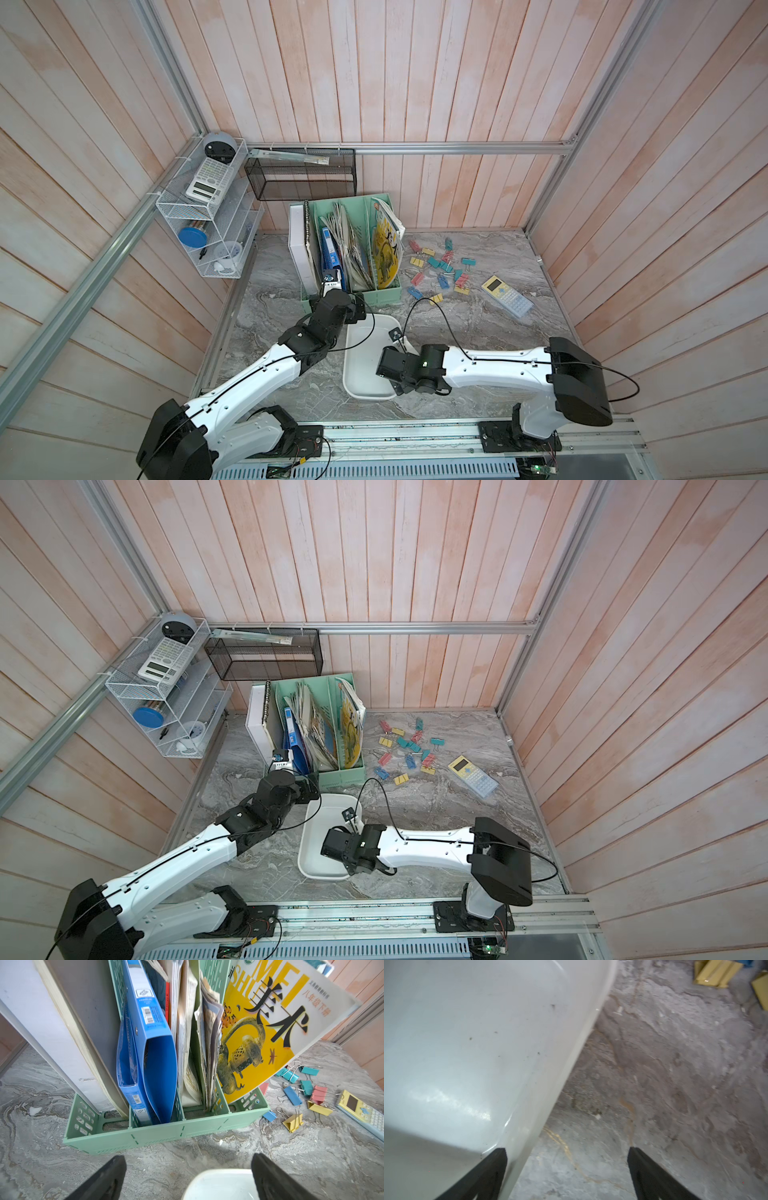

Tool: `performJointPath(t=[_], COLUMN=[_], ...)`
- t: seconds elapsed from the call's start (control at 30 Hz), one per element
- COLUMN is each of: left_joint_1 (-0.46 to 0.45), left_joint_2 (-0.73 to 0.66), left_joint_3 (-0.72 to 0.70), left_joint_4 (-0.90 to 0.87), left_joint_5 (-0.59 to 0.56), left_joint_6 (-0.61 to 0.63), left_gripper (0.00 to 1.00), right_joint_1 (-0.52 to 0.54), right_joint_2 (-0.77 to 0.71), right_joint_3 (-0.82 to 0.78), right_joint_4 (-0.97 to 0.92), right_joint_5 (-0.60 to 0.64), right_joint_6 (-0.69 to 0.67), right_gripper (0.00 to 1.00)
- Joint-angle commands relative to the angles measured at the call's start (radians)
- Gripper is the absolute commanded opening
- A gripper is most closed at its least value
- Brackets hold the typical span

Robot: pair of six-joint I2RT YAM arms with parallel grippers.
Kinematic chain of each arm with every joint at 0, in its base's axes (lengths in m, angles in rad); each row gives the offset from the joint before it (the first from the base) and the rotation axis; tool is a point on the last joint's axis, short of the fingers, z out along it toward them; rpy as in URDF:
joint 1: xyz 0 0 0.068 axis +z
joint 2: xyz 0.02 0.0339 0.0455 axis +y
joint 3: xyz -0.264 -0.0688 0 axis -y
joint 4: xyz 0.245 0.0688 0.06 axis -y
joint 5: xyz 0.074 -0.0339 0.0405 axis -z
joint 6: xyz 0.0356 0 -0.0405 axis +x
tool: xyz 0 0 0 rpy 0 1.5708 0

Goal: Put the binder clips in the storage box
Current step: Adjust the storage box at the center of the board.

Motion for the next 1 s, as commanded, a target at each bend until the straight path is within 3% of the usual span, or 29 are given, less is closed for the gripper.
performJointPath(t=[0.0, 0.1, 0.17, 0.27, 0.43, 0.57, 0.73, 0.87, 0.97], left_joint_1=[0.004, 0.001, -0.001, -0.018, -0.057, -0.065, -0.064, -0.029, 0.018], left_joint_2=[-0.003, 0.011, 0.041, 0.117, 0.260, 0.318, 0.281, 0.228, 0.198], left_joint_3=[0.026, 0.038, 0.068, 0.129, 0.193, 0.194, 0.151, 0.098, 0.060], left_joint_4=[-0.008, 0.007, -0.003, -0.020, -0.014, 0.038, 0.069, 0.075, 0.085], left_joint_5=[-0.016, 0.038, 0.098, 0.162, 0.165, 0.165, 0.082, 0.074, 0.122], left_joint_6=[0.018, 0.054, 0.090, 0.138, 0.152, 0.108, 0.095, 0.067, 0.040], left_gripper=[1.00, 1.00, 1.00, 1.00, 1.00, 1.00, 1.00, 1.00, 1.00], right_joint_1=[-0.182, -0.360, -0.370, -0.371, -0.369, -0.369, -0.369, -0.369, -0.367], right_joint_2=[-0.213, -0.442, -0.583, -0.750, -0.883, -0.791, -0.578, -0.469, -0.432], right_joint_3=[-0.136, -0.278, -0.347, -0.421, -0.536, -0.544, -0.486, -0.444, -0.422], right_joint_4=[-0.134, -0.020, 0.060, 0.072, 0.068, 0.146, 0.168, 0.127, 0.085], right_joint_5=[0.145, 0.033, -0.031, -0.082, -0.145, -0.246, -0.286, -0.276, -0.278], right_joint_6=[0.033, -0.019, -0.043, 0.106, 0.230, 0.200, 0.157, 0.101, 0.074], right_gripper=[0.98, 0.98, 0.98, 0.98, 0.97, 0.91, 0.71, 0.37, 0.24])
